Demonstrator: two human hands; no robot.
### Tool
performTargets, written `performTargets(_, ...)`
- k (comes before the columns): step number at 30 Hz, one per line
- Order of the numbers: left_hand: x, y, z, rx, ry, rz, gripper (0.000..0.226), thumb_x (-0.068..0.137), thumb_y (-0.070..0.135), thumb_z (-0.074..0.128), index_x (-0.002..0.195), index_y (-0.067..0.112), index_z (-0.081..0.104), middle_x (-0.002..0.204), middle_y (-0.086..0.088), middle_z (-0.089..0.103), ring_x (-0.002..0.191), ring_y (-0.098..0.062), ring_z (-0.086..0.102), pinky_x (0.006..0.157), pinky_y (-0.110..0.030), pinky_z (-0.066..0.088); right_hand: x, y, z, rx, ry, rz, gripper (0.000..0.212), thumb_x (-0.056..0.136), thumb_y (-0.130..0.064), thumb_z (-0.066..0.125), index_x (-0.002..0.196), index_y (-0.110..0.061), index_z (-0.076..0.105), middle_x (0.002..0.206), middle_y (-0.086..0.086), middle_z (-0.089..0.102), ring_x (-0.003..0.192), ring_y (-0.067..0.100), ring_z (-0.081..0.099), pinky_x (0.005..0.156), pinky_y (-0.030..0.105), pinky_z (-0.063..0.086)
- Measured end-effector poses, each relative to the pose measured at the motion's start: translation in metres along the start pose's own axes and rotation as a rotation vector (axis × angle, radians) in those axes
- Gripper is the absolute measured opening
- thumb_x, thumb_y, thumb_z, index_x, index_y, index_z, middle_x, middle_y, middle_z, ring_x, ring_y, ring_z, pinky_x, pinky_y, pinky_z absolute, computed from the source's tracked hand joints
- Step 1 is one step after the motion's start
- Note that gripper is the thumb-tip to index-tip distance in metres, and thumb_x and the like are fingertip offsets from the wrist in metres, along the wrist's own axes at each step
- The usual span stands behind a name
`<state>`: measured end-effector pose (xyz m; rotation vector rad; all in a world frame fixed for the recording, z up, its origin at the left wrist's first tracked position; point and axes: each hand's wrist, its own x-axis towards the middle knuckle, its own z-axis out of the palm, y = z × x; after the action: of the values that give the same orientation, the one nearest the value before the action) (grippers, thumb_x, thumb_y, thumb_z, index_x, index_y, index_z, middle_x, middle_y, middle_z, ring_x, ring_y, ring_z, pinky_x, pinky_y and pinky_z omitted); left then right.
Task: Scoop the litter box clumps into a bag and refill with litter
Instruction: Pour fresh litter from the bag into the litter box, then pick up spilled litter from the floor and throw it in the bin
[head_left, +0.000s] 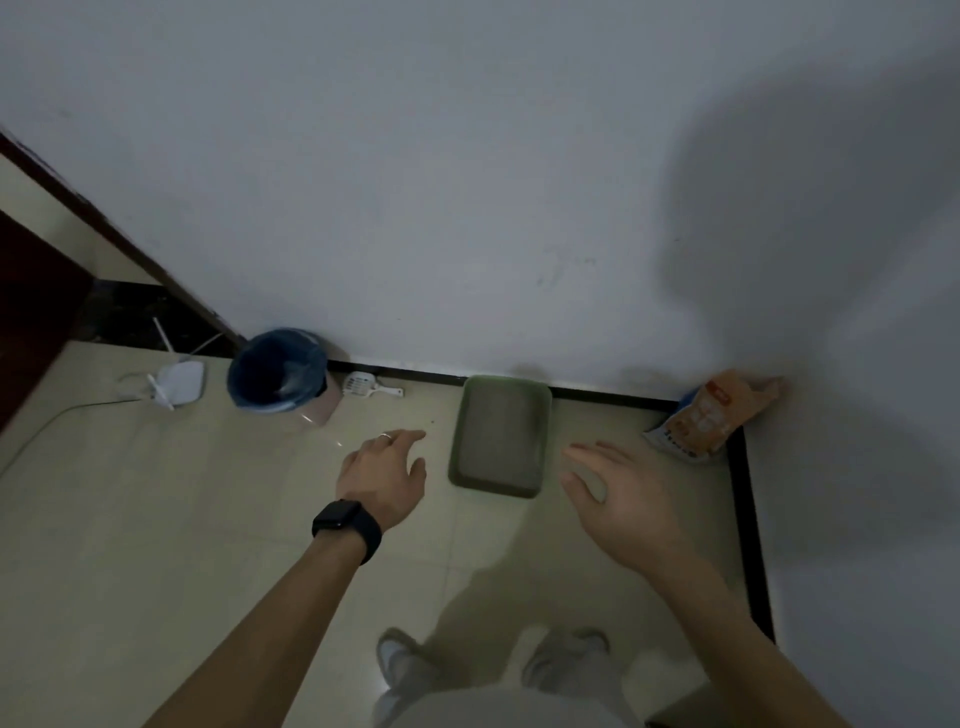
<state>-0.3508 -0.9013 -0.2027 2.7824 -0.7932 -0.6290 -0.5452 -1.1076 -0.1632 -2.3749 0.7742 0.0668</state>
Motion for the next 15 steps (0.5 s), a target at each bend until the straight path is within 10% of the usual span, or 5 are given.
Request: performTargets(15, 0.067, -0.246, -0.019, 0.089, -0.277, -0.038, 0.047, 0.099, 0.032, 0.044, 0.146, 0.028, 0.039, 0.151, 0.001, 0.039, 0.134, -0.020, 0.040, 0.109, -0.037, 0.036, 0.041, -0.150, 0.203, 0.061, -0.139, 0.161, 0.042, 0.095, -0.036, 0.057, 0.136, -0.026, 0.055, 0.137, -0.006, 0.057, 0.130, 0.016, 0.046, 0.106, 0.022, 0.030)
